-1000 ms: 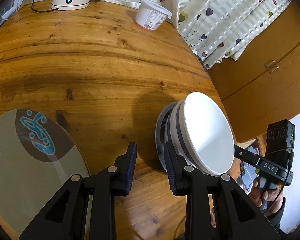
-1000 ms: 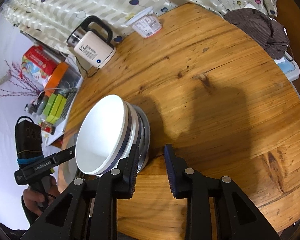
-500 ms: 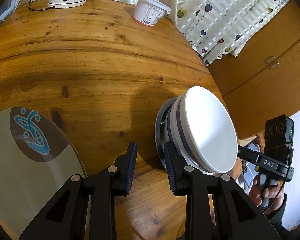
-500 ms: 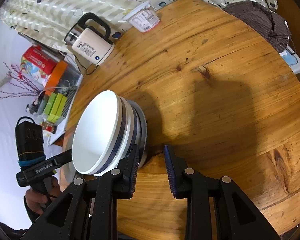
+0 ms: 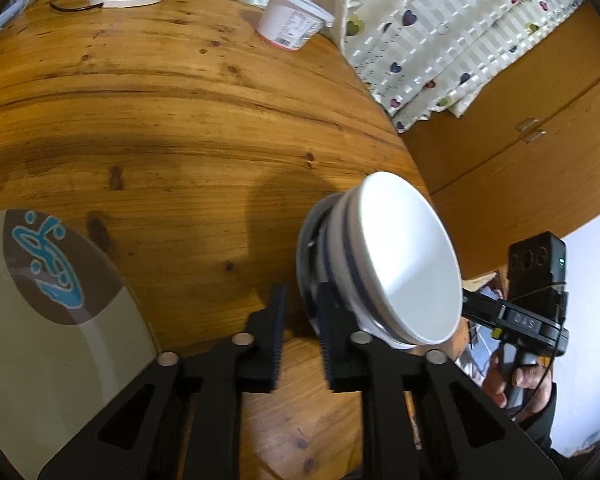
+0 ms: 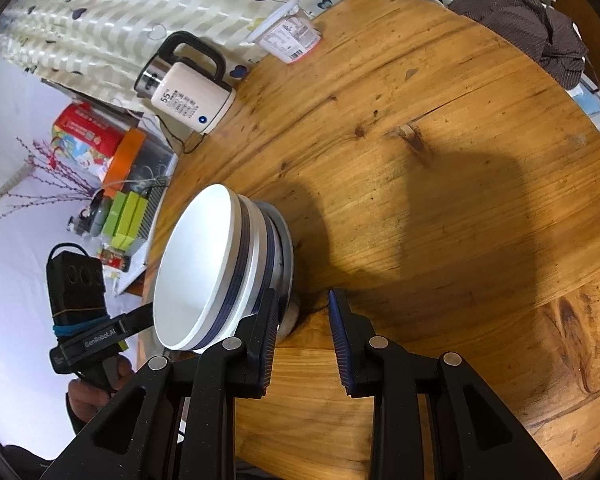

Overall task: Organize plates and bowls
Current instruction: 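Lift and tilt the bowl stack with both grippers toward the beige plates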

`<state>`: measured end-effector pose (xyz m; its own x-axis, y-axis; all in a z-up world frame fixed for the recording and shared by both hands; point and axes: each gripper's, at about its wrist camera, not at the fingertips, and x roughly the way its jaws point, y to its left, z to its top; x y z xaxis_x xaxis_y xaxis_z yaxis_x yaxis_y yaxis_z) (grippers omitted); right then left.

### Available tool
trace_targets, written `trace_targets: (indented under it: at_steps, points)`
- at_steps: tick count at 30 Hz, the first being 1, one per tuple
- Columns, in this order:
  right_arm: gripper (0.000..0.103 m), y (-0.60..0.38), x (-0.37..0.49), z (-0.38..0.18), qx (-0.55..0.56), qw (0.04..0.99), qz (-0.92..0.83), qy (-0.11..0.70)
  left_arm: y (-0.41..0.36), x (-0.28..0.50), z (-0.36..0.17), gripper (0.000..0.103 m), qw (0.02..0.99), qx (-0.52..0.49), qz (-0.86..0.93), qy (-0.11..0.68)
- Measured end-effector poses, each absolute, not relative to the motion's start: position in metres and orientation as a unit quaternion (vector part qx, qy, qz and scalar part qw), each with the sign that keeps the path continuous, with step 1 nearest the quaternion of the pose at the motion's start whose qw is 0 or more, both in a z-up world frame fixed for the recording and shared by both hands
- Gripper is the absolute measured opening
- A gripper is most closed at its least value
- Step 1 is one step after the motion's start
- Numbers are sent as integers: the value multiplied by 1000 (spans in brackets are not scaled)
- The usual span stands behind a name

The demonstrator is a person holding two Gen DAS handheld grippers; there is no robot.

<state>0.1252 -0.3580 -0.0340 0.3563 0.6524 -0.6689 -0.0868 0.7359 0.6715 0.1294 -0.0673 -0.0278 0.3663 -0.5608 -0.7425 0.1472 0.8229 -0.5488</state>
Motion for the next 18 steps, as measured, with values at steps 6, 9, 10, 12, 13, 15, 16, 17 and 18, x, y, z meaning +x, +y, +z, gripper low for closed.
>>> trace_targets:
  at_steps: [6,9,10,12,13,15,16,17,18]
  points:
    - [14,-357,124,-33,281,773,255,508,-67,129,-27,8,803,-200,-230,513]
    - [8,-354,124,-31,279,773,263,505,-66,130,-28,8,801,-206,-234,511]
    - [8,-354,124,-31,279,773,263,505,-65,130,-29,8,800,-210,-236,510]
    - [8,-355,125,-32,284,772,263,504,-63,131,-30,8,796,-217,-242,511]
    - [8,-355,125,-32,286,771,263,504,-62,131,-32,8,793,-222,-245,511]
    - [8,-355,125,-31,286,772,262,503,-60,132,-33,7,788,-231,-249,513]
    - [8,-355,125,-31,286,773,262,503,-60,133,-33,7,788,-233,-249,513]
    - [8,-355,125,-31,286,772,262,503,-60,133,-33,7,788,-234,-250,513]
    - [8,-355,125,-31,286,773,261,503,-61,133,-33,7,788,-234,-249,512]
